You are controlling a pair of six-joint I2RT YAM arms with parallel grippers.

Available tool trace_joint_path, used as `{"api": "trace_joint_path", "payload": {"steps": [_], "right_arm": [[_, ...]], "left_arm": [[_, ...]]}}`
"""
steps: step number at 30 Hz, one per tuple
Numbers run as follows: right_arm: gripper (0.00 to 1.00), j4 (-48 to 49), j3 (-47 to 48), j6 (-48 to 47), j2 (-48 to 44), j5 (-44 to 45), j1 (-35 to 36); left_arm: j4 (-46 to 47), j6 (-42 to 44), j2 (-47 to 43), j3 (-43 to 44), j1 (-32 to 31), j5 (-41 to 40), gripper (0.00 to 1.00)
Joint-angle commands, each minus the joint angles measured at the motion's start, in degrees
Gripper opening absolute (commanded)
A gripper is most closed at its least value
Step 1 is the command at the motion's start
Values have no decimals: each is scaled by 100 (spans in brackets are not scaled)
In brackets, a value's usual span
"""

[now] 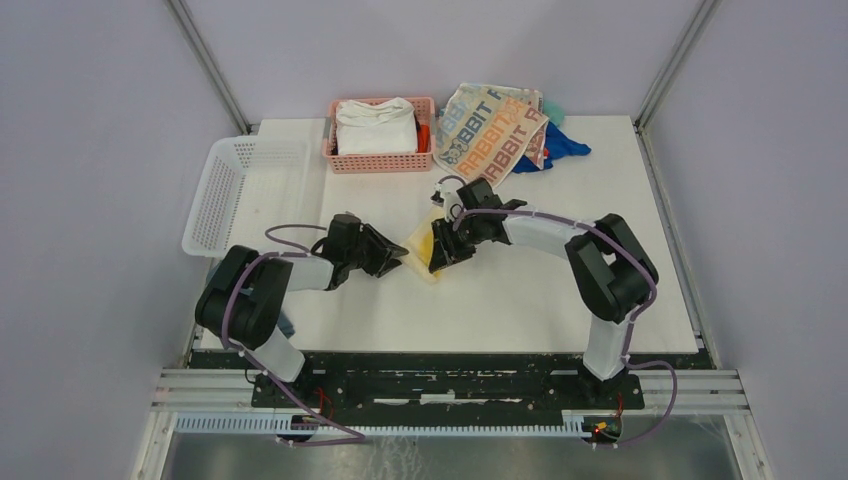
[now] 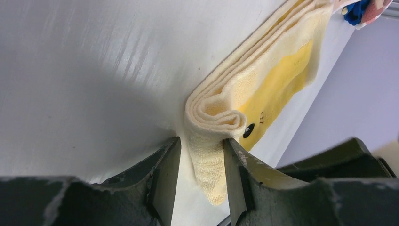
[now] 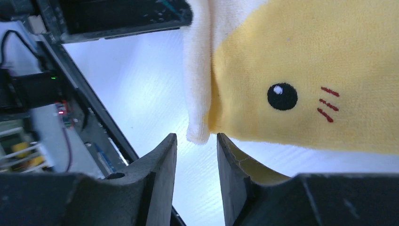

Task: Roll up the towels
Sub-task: Roll the towel at the center of the board.

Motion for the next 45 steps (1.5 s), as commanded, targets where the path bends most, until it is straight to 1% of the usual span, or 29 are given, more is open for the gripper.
{"api": "trace_joint_path", "payload": {"steps": [1,4,7,12,17,20,24,27,28,31,34,36,40,45], "right_arm": [[45,-568,263,-981,-691,1699,537],[50,-502,246,-1295,-797,2398,930],[55,-302,236,-1399,-721,2800,1202],[56,-37,255,-1481,-491,3317,1450],[56,108,186,-1539,-398,3586,1522],[56,214,147,-1595,-305,3523,1531],[53,311,109,-1601,-191,3298,1540],[49,360,70,-1607,-169,3179,1540],[47,337,69,-1619,-167,3180,1535],[34,312,23,-1585,-196,3098,1511],[22,361,-50,-1413,-217,2461,1307],[14,400,-36,-1121,-151,1615,1025],[2,846,-144,-526,-15,275,466],[1,1355,-98,166,436,-928,67]], "left_arm": [[-979,-37,395,-28,13,-661,48],[-989,-77,436,-26,5,-661,48],[-996,-102,445,-48,6,-668,48],[-1007,-136,457,-64,4,-678,47],[-1007,-160,481,-70,8,-677,47],[-1007,-177,488,-73,5,-676,47],[-986,-199,516,-78,6,-650,47],[-967,-221,502,-101,4,-644,47],[-951,-235,494,-121,9,-638,47],[-911,-271,464,-171,-1,-614,47],[-889,-293,404,-194,4,-537,47],[-900,-301,330,-206,5,-452,48],[-939,-324,60,-273,12,-386,49],[-952,-287,-142,-230,14,-258,52]]}}
